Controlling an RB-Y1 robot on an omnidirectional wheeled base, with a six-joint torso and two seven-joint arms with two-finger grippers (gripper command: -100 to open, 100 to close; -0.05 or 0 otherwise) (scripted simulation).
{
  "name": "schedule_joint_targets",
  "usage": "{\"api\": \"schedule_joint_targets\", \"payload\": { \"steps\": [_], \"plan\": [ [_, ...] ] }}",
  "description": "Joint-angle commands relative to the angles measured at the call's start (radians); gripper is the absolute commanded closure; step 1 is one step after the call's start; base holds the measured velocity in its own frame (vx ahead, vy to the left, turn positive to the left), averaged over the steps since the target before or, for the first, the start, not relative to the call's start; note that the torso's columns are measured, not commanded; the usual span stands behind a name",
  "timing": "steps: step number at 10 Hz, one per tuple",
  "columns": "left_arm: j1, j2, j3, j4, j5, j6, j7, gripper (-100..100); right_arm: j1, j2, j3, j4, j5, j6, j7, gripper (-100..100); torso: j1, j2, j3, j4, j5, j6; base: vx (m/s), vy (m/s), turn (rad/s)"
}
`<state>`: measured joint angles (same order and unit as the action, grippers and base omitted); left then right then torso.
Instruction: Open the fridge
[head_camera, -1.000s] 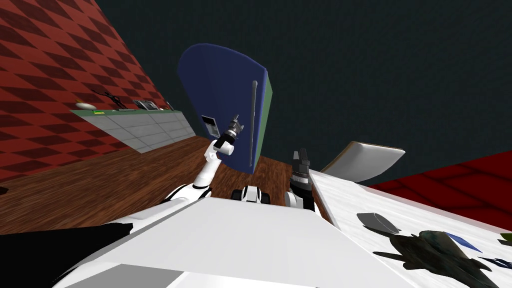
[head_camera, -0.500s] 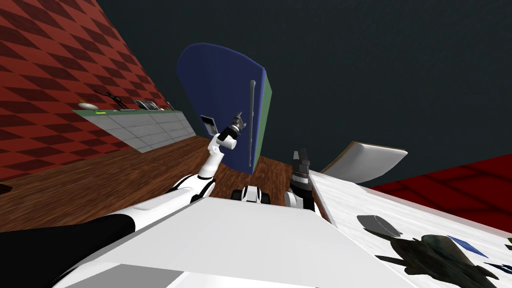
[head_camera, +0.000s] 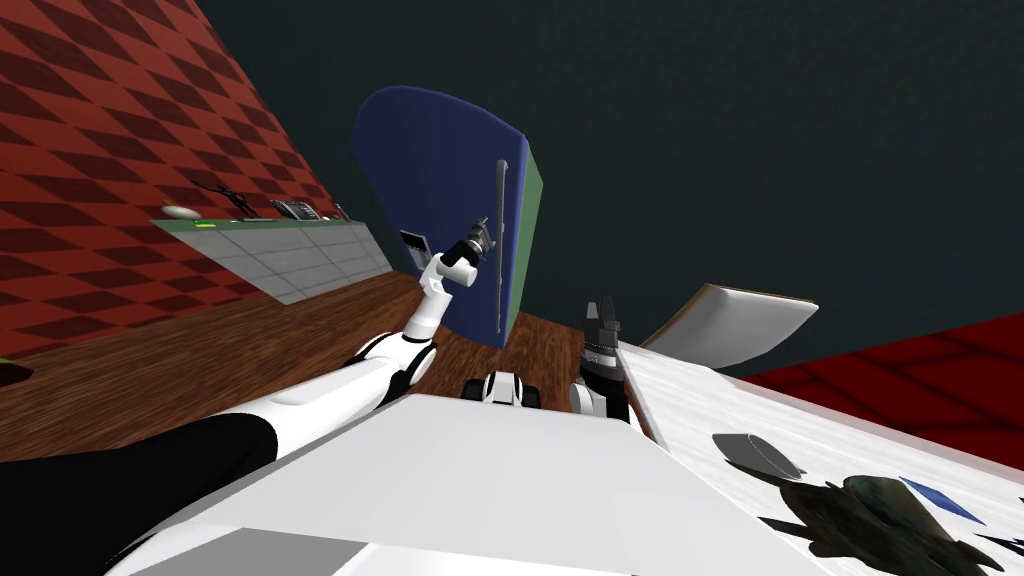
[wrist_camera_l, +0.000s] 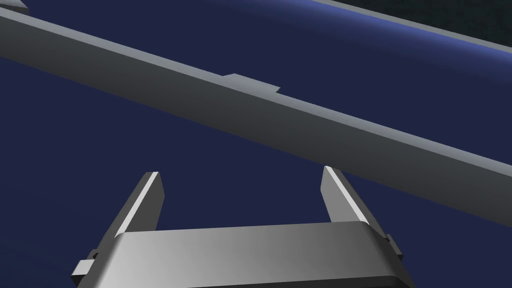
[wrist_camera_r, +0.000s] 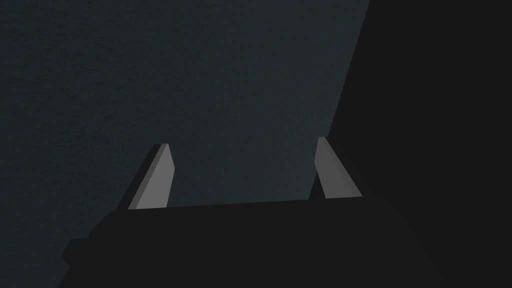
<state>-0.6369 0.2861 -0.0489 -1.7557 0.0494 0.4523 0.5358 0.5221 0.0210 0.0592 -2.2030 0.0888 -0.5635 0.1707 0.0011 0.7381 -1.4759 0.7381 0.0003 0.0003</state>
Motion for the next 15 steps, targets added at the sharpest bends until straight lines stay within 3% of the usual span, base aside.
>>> {"api": "schedule_joint_targets", "payload": {
  "steps": [1,2,4,7,9,10,13,14,15],
  "plan": [
    [-0.073,0.014,-0.001,0.032,0.003,0.078,0.023,-100,0.000,0.000,0.000,0.000,0.000,0.000,0.000,0,-0.002,0.000,0.000,0.000,-0.001,0.000,0.002,-0.037,0.020],
    [-0.103,0.026,-0.002,0.061,0.004,0.105,0.044,-100,0.000,0.000,0.000,0.000,0.000,0.000,0.000,0,-0.003,-0.001,0.000,0.000,-0.001,0.001,0.009,-0.046,0.025],
    [-0.137,0.026,-0.002,0.061,0.004,0.147,0.044,-100,0.000,0.000,0.000,0.000,0.000,0.000,0.000,0,-0.007,-0.001,-0.001,0.001,-0.003,0.004,0.005,-0.027,0.017],
    [-0.224,0.051,0.001,0.118,0.007,0.248,0.081,-100,0.000,0.000,0.000,0.000,0.000,0.000,0.000,0,-0.010,-0.002,-0.002,0.002,-0.004,0.006,-0.001,-0.038,0.018],
    [-0.258,0.051,0.001,0.118,0.007,0.275,0.081,-100,0.000,0.000,0.000,0.000,0.000,0.000,0.000,0,-0.012,-0.004,-0.004,0.005,-0.006,0.008,-0.016,-0.032,0.014],
    [-0.285,0.063,0.003,0.145,0.010,0.330,0.097,-100,0.000,0.000,0.000,0.000,0.000,0.000,0.000,0,-0.012,-0.004,-0.004,0.006,-0.007,0.009,-0.007,-0.038,0.006],
    [-0.314,0.063,0.003,0.145,0.010,0.338,0.097,-100,0.000,0.000,0.000,0.000,0.000,0.000,0.000,0,-0.014,-0.005,-0.005,0.009,-0.009,0.010,-0.007,-0.018,0.013],
    [-0.342,0.075,0.007,0.171,0.013,0.398,0.111,-100,0.000,0.000,0.000,0.000,0.000,0.000,0.000,0,-0.015,-0.005,-0.005,0.010,-0.009,0.011,-0.006,-0.027,0.002],
    [-0.356,0.075,0.007,0.171,0.013,0.398,0.111,-100,0.000,0.000,0.000,0.000,0.000,0.000,0.000,0,-0.016,-0.005,-0.005,0.010,-0.009,0.009,0.002,-0.050,0.006]
  ]
}}
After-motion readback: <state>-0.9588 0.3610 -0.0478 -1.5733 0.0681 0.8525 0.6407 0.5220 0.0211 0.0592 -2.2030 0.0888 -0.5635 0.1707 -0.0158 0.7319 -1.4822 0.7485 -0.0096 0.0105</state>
